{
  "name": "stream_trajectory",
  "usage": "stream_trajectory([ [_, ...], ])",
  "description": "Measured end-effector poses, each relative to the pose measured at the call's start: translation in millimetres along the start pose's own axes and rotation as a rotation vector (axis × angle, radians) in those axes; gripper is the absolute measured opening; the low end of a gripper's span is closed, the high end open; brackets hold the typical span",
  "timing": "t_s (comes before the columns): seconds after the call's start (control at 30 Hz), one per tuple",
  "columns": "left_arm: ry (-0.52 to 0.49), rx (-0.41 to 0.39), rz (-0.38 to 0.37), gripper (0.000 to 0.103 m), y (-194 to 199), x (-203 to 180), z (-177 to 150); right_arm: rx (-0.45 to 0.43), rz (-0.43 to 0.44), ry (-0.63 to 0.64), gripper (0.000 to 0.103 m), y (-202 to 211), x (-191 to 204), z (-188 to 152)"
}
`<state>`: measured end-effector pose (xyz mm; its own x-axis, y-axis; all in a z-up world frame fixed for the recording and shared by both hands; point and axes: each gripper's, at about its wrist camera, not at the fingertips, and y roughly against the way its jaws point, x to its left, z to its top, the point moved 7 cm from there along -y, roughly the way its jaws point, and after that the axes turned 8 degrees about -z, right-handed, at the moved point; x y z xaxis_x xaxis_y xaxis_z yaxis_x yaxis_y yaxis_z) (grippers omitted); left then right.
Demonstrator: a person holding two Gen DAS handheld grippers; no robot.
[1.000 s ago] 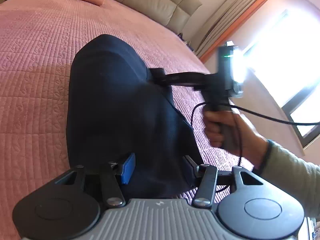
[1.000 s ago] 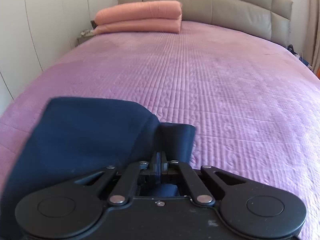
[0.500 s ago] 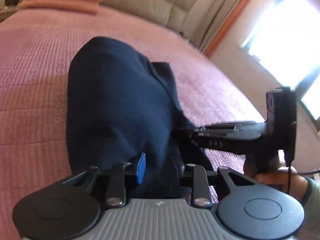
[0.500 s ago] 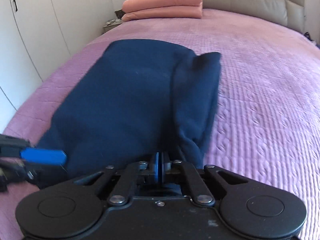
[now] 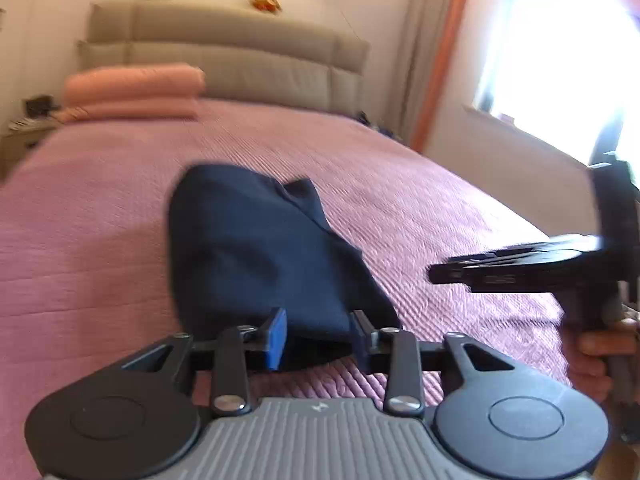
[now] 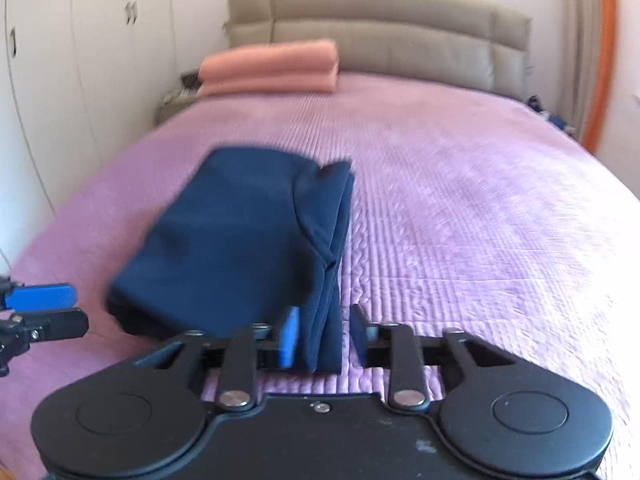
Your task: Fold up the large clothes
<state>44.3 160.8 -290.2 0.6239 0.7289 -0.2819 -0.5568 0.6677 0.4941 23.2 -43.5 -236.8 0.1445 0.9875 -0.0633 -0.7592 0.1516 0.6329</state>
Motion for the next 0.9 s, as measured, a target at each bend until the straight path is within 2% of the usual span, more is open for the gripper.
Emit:
stream_trajectory([
  [0.03, 0.008, -0.010, 0.026, 0.051, 17, -4, 3, -0.014, -0.009, -0.010, 0.060, 18, 0, 0],
  [0.1, 0.006, -0.043, 0.088, 0.060, 51, -13, 13, -0.045, -0.013, -0.024, 0.070, 51, 4, 5],
  [0.13, -0.003, -0.059, 0.119, 0.068, 67, -17, 19, -0.067, -0.016, -0.033, 0.074, 69, 7, 8],
  [0.27, -0.026, -0.143, 0.257, 0.097, 128, -39, 38, -0.097, -0.026, -0.089, 0.080, 109, 18, 12],
  [0.3, -0.024, -0.153, 0.299, 0.099, 139, -43, 41, -0.091, -0.022, -0.106, 0.082, 115, 21, 13],
  [0.4, -0.028, -0.175, 0.394, 0.103, 160, -54, 49, -0.058, -0.026, -0.139, 0.085, 132, 30, 18],
  [0.43, -0.035, -0.174, 0.411, 0.103, 166, -59, 51, -0.047, -0.038, -0.142, 0.093, 137, 34, 19],
  [0.47, -0.040, -0.165, 0.438, 0.103, 170, -62, 52, -0.035, -0.057, -0.138, 0.098, 139, 37, 20],
  [0.57, -0.035, -0.099, 0.509, 0.103, 172, -69, 51, -0.015, -0.109, -0.117, 0.099, 145, 45, 17],
  [0.67, -0.049, -0.071, 0.527, 0.103, 180, -78, 50, -0.007, -0.099, -0.117, 0.099, 151, 52, 13],
  [0.8, -0.048, -0.097, 0.566, 0.103, 192, -85, 54, -0.005, -0.117, -0.107, 0.099, 165, 54, 10],
  [0.9, -0.013, -0.100, 0.560, 0.103, 201, -87, 54, -0.008, -0.123, -0.096, 0.099, 172, 54, 10],
])
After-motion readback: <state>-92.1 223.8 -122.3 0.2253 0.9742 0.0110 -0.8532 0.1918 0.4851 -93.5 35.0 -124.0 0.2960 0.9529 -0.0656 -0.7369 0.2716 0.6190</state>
